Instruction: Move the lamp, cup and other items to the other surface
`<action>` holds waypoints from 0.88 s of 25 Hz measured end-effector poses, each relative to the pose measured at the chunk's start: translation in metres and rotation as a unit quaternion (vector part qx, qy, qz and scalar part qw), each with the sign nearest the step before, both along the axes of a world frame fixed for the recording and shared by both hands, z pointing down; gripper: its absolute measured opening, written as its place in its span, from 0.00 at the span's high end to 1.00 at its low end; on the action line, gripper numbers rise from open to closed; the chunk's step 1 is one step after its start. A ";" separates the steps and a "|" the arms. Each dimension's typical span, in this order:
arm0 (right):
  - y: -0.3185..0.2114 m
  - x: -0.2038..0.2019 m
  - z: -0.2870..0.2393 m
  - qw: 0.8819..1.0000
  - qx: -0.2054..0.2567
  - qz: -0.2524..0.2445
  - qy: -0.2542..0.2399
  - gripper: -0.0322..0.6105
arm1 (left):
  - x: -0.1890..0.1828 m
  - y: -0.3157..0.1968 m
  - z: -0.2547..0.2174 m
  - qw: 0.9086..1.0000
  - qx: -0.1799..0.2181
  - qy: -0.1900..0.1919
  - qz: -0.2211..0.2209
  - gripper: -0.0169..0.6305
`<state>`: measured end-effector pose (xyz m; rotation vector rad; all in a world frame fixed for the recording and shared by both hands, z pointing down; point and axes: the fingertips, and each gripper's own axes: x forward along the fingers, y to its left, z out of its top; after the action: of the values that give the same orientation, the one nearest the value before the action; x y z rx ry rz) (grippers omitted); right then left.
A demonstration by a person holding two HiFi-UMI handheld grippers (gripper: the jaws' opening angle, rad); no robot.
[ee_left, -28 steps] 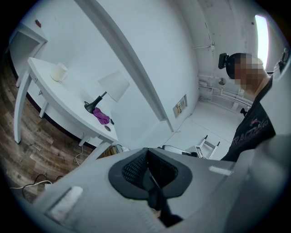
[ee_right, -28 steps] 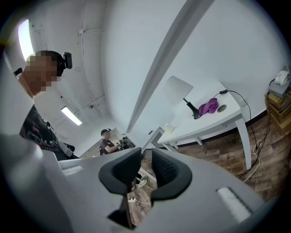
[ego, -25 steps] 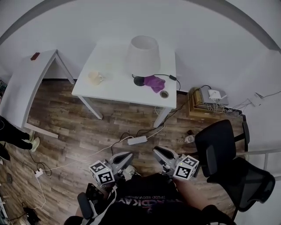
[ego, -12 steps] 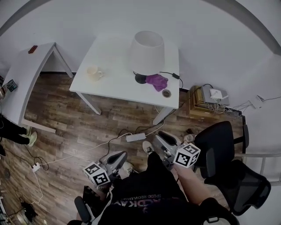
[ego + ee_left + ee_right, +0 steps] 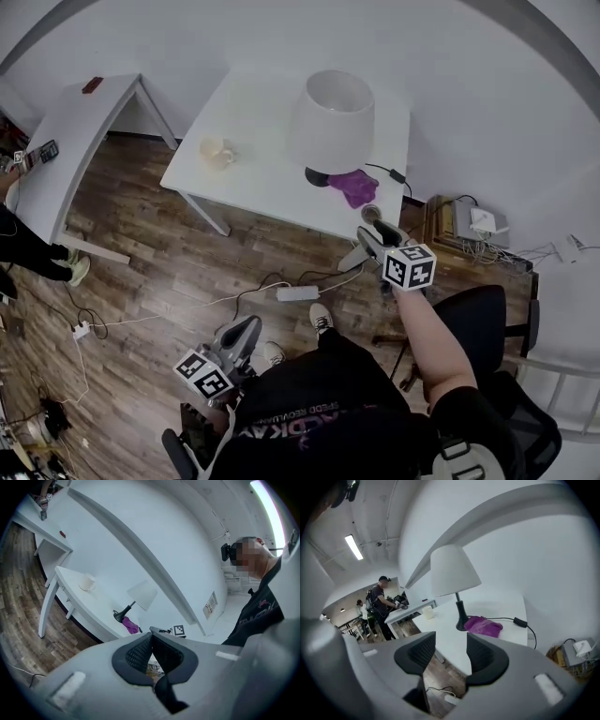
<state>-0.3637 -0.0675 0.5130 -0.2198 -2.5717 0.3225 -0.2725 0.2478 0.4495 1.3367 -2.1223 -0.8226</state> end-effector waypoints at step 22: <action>-0.087 -0.136 0.127 0.979 0.120 0.010 0.167 0.62 | -0.011 0.006 0.026 0.992 -0.037 0.052 -0.112 0.98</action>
<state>-0.5002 -0.1541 0.6402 -0.0453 -2.2540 0.0466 -0.2832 0.2534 0.4756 1.0076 -2.2247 -0.8721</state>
